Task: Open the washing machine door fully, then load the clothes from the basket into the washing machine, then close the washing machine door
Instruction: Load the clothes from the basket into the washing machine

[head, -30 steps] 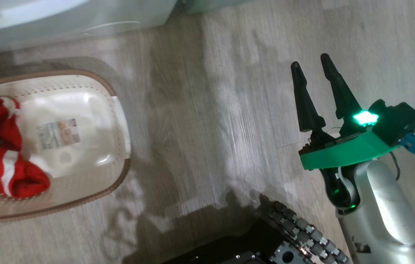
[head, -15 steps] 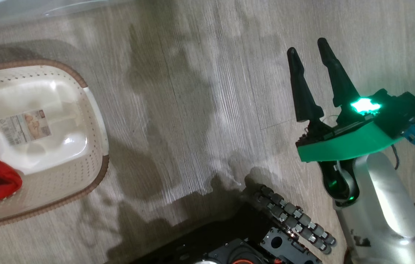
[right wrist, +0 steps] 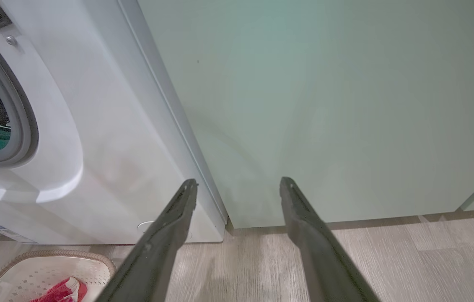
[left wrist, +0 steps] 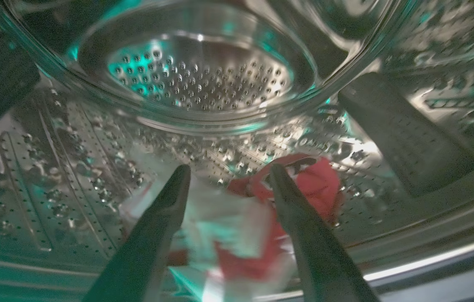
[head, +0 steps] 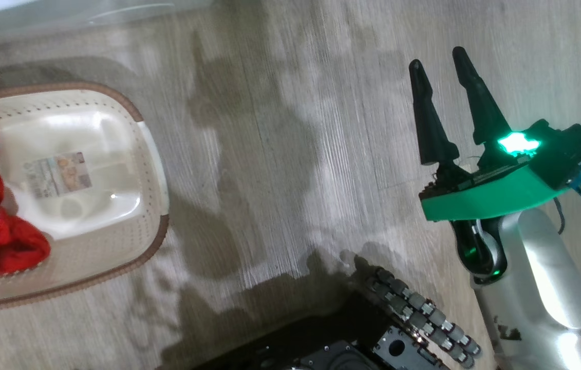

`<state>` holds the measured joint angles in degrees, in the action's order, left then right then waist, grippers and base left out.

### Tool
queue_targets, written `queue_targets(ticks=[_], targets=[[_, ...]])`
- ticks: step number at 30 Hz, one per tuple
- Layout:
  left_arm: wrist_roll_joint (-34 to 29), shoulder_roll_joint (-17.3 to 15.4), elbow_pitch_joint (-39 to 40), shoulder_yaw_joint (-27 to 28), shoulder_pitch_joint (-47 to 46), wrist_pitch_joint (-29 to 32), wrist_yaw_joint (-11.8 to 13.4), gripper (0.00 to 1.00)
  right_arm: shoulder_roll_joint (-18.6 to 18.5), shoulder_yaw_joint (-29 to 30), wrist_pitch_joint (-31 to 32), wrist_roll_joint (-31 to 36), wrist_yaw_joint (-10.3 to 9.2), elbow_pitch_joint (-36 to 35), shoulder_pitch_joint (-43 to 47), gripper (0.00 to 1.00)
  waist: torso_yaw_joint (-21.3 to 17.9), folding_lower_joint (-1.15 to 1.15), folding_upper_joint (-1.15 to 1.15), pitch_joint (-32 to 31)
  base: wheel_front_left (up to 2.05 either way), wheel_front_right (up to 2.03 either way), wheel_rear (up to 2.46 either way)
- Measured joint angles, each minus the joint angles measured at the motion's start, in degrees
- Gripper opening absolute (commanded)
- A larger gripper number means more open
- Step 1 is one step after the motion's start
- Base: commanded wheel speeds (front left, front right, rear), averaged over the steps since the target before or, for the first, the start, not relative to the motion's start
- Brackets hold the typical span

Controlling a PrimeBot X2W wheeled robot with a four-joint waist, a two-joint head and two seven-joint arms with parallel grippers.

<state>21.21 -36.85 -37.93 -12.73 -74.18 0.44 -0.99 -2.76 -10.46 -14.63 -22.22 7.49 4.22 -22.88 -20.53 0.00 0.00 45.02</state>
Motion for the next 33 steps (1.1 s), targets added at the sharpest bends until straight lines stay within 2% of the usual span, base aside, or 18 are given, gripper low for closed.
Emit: queue_targets(ticks=[4, 11, 22, 27, 33], targets=[[1.54, 2.6, 2.86, 0.96, 6.05, -4.8, 2.24, 1.0, 0.0, 0.98, 0.0, 0.99, 0.0, 0.44, 0.18, 1.0, 1.12, 0.0, 0.0, -2.19, 0.0, 0.0, 0.0], [4.42, 7.77, 13.47, 2.77, 20.86, -11.77, 7.31, 1.0, -0.01, 3.3, 0.0, 3.74, 0.0, 0.77, 2.78, 1.0, 4.2, 0.0, 0.0, -6.39, 0.0, 0.0, 0.0], [4.53, 13.14, 33.41, 3.49, 41.79, -14.7, 12.96, 1.0, -0.01, 5.93, 0.0, 7.42, 0.0, 1.71, 4.83, 1.0, 9.41, 0.0, 0.0, -12.97, 0.0, 0.0, 0.0], [5.01, 15.61, 36.72, 3.93, 48.72, -14.91, 13.26, 1.0, -0.02, 7.47, 0.09, 8.99, 0.0, 2.31, 6.41, 1.0, 11.88, 0.0, 0.0, -16.12, 0.0, 0.0, 0.0], [3.72, 17.85, 37.73, 5.45, 52.41, -15.15, 12.18, 1.0, -0.02, 8.49, 1.55, 10.18, 0.0, 2.14, 7.45, 1.0, 13.79, 0.0, 0.0, -19.69, 0.0, 0.0, 0.0]])
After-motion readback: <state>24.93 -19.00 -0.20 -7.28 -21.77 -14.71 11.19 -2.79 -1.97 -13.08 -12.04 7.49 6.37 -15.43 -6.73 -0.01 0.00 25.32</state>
